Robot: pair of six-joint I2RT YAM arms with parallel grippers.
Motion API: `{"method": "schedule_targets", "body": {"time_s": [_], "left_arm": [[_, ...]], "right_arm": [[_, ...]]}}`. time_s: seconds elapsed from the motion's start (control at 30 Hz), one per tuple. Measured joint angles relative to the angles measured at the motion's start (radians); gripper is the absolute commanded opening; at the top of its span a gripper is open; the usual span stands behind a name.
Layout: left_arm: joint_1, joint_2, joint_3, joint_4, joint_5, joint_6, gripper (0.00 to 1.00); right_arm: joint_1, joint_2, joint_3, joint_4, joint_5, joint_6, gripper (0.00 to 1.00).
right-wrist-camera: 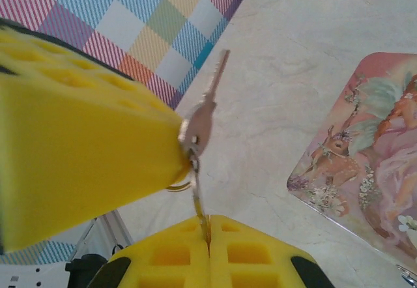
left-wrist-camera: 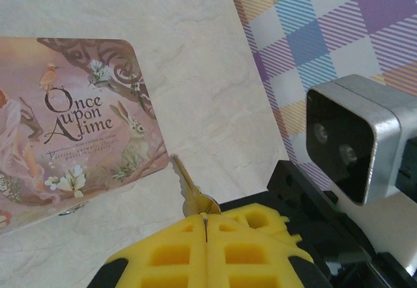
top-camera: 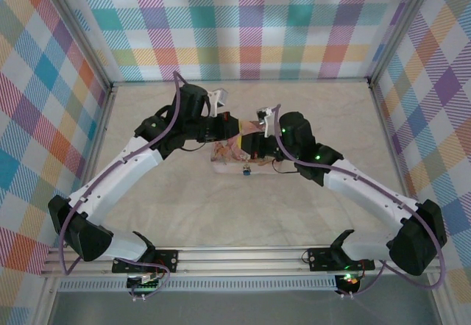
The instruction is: Unlock a padlock with a key
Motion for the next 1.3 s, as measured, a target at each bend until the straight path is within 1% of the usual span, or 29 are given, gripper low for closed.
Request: {"method": "schedule_targets", "body": {"time_s": [0.03, 0.17, 0.23, 0.27, 0.3, 0.33, 0.37, 0.4, 0.43, 0.47, 0.53, 0.63, 0.7, 0.83, 0.9, 1.0, 1.07, 1.13, 1.3], "left_arm": [[0.0, -0.001, -0.001, 0.0, -0.003, 0.0, 0.07], [0.0, -0.011, -0.018, 0.0, -0.01, 0.0, 0.08], [0.002, -0.023, -0.031, 0.001, -0.01, -0.003, 0.12], [0.002, -0.031, -0.039, 0.002, -0.011, -0.007, 0.07], [0.004, -0.037, -0.044, 0.003, -0.012, -0.011, 0.07], [0.01, -0.045, -0.05, 0.005, -0.016, -0.015, 0.13], [0.015, -0.052, -0.055, 0.004, -0.018, -0.018, 0.14], [0.019, -0.056, -0.057, 0.005, -0.02, -0.025, 0.11], [0.023, -0.06, -0.058, 0.005, -0.02, -0.027, 0.05], [0.024, -0.061, -0.058, 0.007, -0.02, -0.031, 0.05], [0.025, -0.061, -0.058, 0.012, -0.02, -0.029, 0.12], [0.029, -0.061, -0.058, 0.013, -0.021, -0.031, 0.31], [0.034, -0.061, -0.058, 0.016, -0.021, -0.036, 0.43], [0.055, -0.063, -0.066, 0.028, -0.017, -0.032, 0.54], [0.063, -0.065, -0.081, 0.032, -0.01, -0.03, 0.56], [0.071, -0.073, -0.124, 0.055, 0.011, -0.03, 0.61], [0.072, -0.082, -0.162, 0.074, 0.027, -0.03, 0.64], [0.074, -0.095, -0.21, 0.11, 0.045, -0.034, 0.65], [0.075, -0.127, -0.339, 0.23, 0.096, -0.072, 0.65]], "right_arm": [[0.0, -0.001, 0.004, -0.011, 0.0, -0.006, 0.0], [-0.002, -0.022, 0.027, -0.092, 0.0, -0.032, 0.0], [-0.002, -0.043, 0.038, -0.143, 0.0, -0.048, 0.0], [-0.002, -0.056, 0.044, -0.172, 0.0, -0.058, 0.0], [-0.002, -0.07, 0.048, -0.198, 0.0, -0.066, 0.0], [-0.002, -0.087, 0.054, -0.23, 0.004, -0.074, 0.0], [-0.004, -0.105, 0.057, -0.258, 0.006, -0.084, 0.0], [-0.006, -0.118, 0.059, -0.276, 0.008, -0.09, 0.0], [-0.008, -0.133, 0.06, -0.295, 0.011, -0.094, 0.0], [-0.009, -0.145, 0.061, -0.311, 0.012, -0.098, 0.0], [-0.009, -0.157, 0.061, -0.332, 0.012, -0.108, 0.0], [-0.018, -0.153, 0.07, -0.364, 0.004, -0.111, 0.0], [-0.033, -0.132, 0.101, -0.406, -0.026, -0.109, 0.0], [-0.104, 0.002, 0.264, -0.559, -0.127, -0.093, 0.0], [-0.128, 0.074, 0.333, -0.649, -0.159, -0.105, 0.0], [-0.136, 0.132, 0.367, -0.773, -0.185, -0.128, 0.0], [-0.136, 0.145, 0.375, -0.855, -0.19, -0.144, 0.0], [-0.136, 0.146, 0.39, -0.931, -0.192, -0.157, 0.0], [-0.136, 0.146, 0.441, -1.034, -0.195, -0.177, 0.0]]}}
